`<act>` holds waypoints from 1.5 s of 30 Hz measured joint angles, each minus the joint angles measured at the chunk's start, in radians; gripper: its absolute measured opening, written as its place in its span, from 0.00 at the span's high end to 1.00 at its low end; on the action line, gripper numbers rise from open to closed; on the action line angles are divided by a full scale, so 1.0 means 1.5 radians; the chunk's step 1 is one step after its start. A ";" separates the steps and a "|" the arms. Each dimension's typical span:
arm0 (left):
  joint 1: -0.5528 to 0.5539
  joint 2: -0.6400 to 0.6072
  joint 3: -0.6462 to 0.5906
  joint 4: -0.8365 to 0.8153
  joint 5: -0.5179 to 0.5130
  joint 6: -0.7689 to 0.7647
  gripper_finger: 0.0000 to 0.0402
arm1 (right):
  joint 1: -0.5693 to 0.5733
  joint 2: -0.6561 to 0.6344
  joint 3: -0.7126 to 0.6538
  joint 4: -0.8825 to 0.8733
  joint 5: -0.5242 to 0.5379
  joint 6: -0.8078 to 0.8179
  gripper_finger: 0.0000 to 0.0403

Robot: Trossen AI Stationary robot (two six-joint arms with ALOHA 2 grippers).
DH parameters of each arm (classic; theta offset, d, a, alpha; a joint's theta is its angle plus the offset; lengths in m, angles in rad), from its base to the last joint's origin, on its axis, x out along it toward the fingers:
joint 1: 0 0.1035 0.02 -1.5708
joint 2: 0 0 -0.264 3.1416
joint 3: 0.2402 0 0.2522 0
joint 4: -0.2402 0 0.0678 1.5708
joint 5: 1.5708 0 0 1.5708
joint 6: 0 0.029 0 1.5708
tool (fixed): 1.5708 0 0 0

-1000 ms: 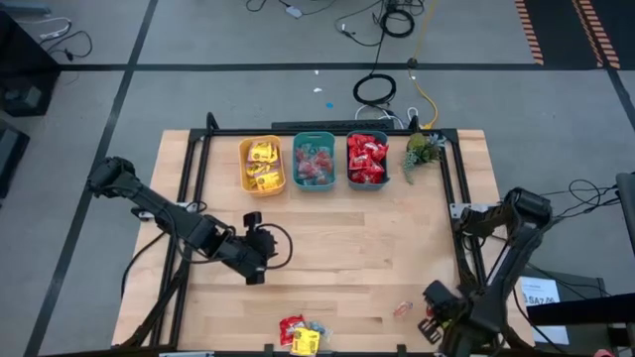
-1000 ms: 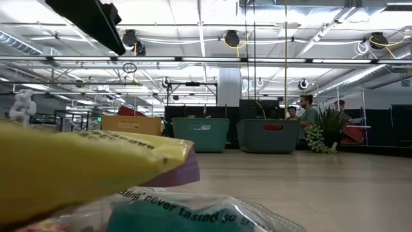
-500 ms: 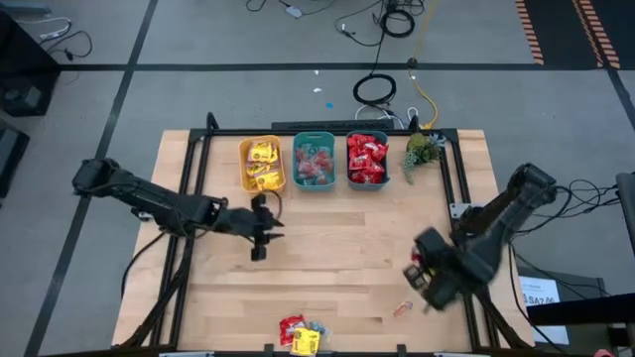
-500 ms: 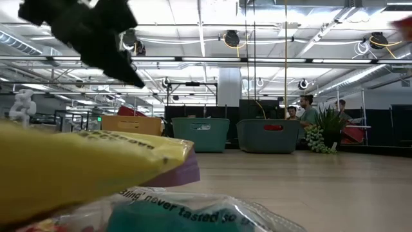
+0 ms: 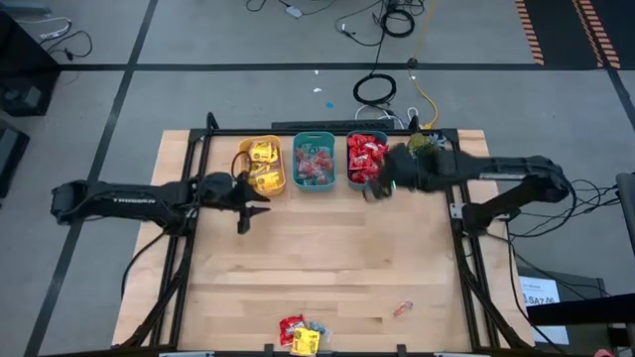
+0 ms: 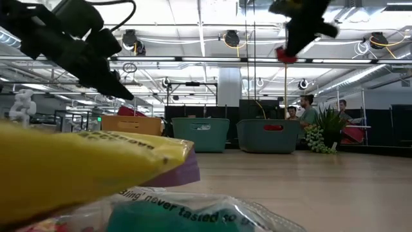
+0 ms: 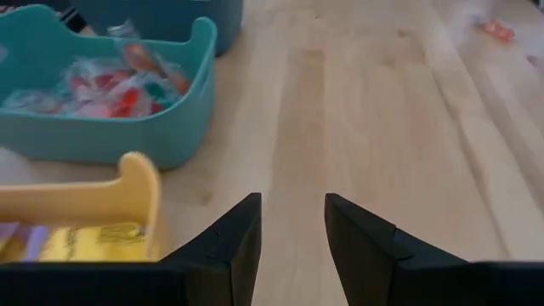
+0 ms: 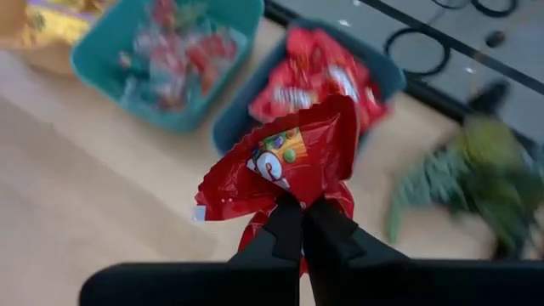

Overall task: Sort candy
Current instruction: Put the red candy into the blue bin, then put the light orange gummy candy into the green bin

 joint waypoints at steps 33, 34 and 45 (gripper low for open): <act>0.101 -0.118 -0.005 -0.069 0.103 0.015 0.65 | -0.227 0.031 -0.072 0.221 -0.157 -0.209 0.47; 0.101 -0.119 -0.005 -0.068 0.103 0.015 0.65 | -0.227 0.026 -0.072 0.207 -0.170 -0.204 0.46; 0.101 -0.119 -0.005 -0.068 0.103 -0.002 0.65 | -0.185 -0.031 -0.072 0.120 -0.163 -0.122 0.49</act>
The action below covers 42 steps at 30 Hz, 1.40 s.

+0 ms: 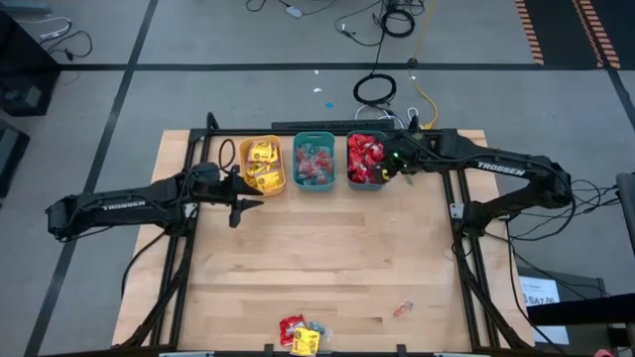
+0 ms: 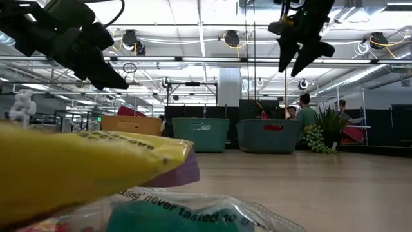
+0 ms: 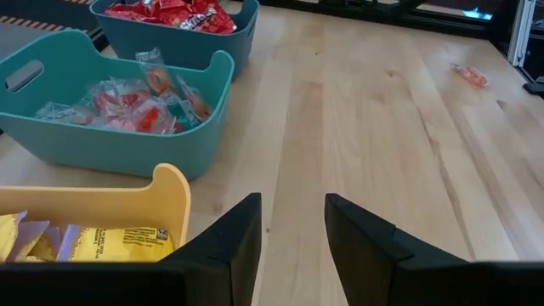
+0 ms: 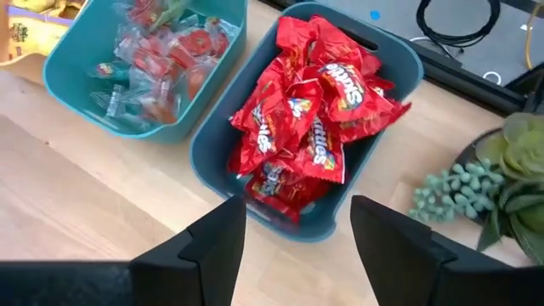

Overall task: Sort candy
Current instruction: Put the light orange gummy candy into the green bin

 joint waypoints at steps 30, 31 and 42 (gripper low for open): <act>0.000 0.000 0.000 0.000 0.004 -0.030 0.65 | 0.670 0.223 0.000 -0.031 -0.243 1.094 0.50; 0.000 0.000 0.000 0.000 0.004 -0.029 0.65 | 0.672 0.239 0.000 -0.008 -0.243 1.095 0.50; 0.000 0.000 0.000 0.000 -0.004 -0.012 0.65 | 0.727 0.351 0.000 0.073 -0.243 1.090 0.50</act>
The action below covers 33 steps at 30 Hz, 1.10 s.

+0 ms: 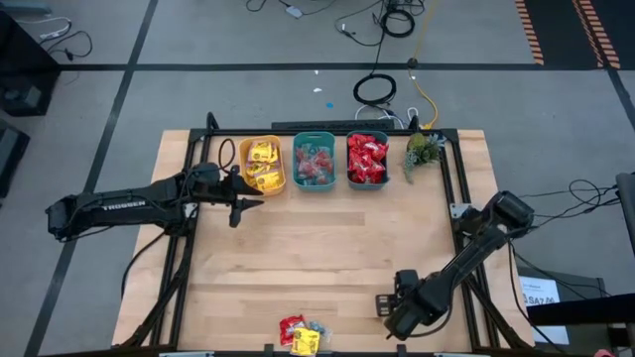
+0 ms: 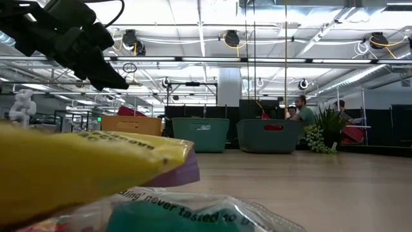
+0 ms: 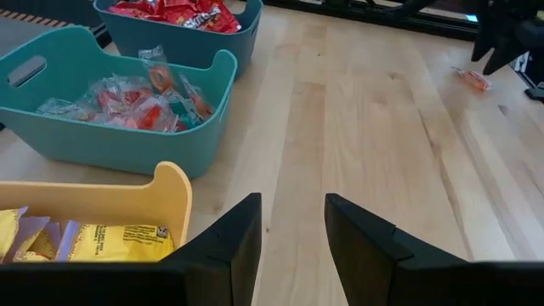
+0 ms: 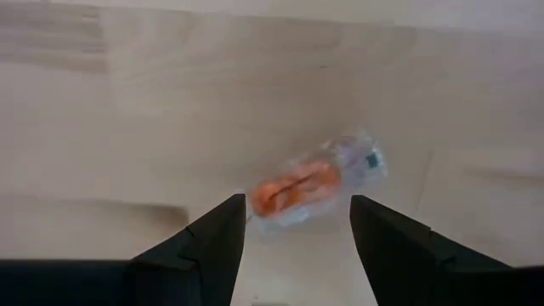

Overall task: Sort candy
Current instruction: Put the light orange gummy candy into the green bin

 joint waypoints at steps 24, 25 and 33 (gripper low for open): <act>0.000 0.000 0.000 0.001 -0.002 -0.002 0.65 | 0.012 0.085 0.002 0.054 -0.046 -0.058 0.89; 0.000 0.000 0.000 0.001 -0.002 -0.002 0.65 | 0.012 0.078 0.001 0.054 -0.049 -0.066 0.94; 0.000 0.000 0.000 0.001 -0.002 0.002 0.65 | 0.014 -0.038 -0.001 -0.051 -0.015 -0.057 0.97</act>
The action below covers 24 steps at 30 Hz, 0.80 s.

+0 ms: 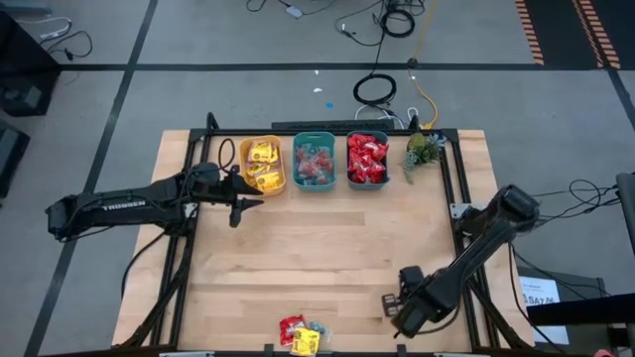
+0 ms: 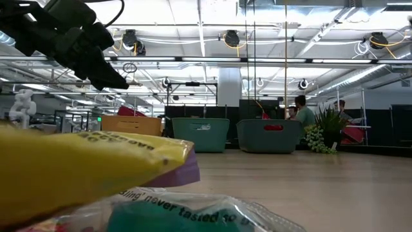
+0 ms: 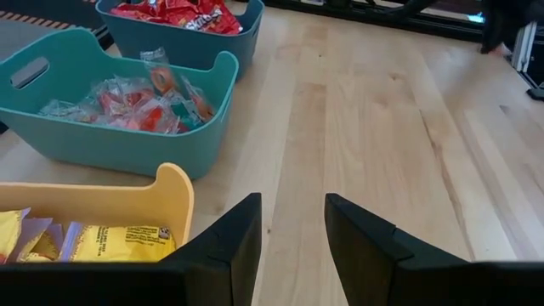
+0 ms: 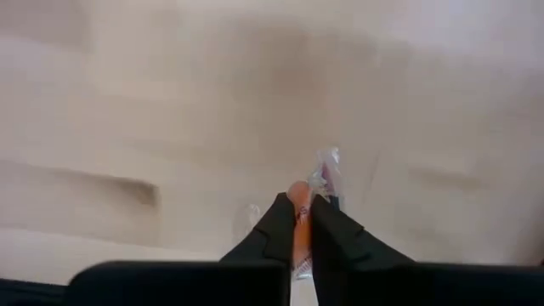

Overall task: Sort candy
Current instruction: Put the light orange gummy candy into the green bin

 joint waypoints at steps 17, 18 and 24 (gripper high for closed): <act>0.000 0.000 0.000 -0.001 -0.001 -0.001 0.65 | -0.338 -0.188 0.001 -0.105 0.344 -0.506 1.00; 0.000 0.000 0.000 0.000 -0.003 -0.001 0.65 | -0.378 -0.186 0.001 -0.064 0.343 -0.588 1.00; 0.000 0.000 0.000 -0.001 -0.019 -0.005 0.65 | -0.620 -0.155 0.001 0.292 0.260 -1.032 1.00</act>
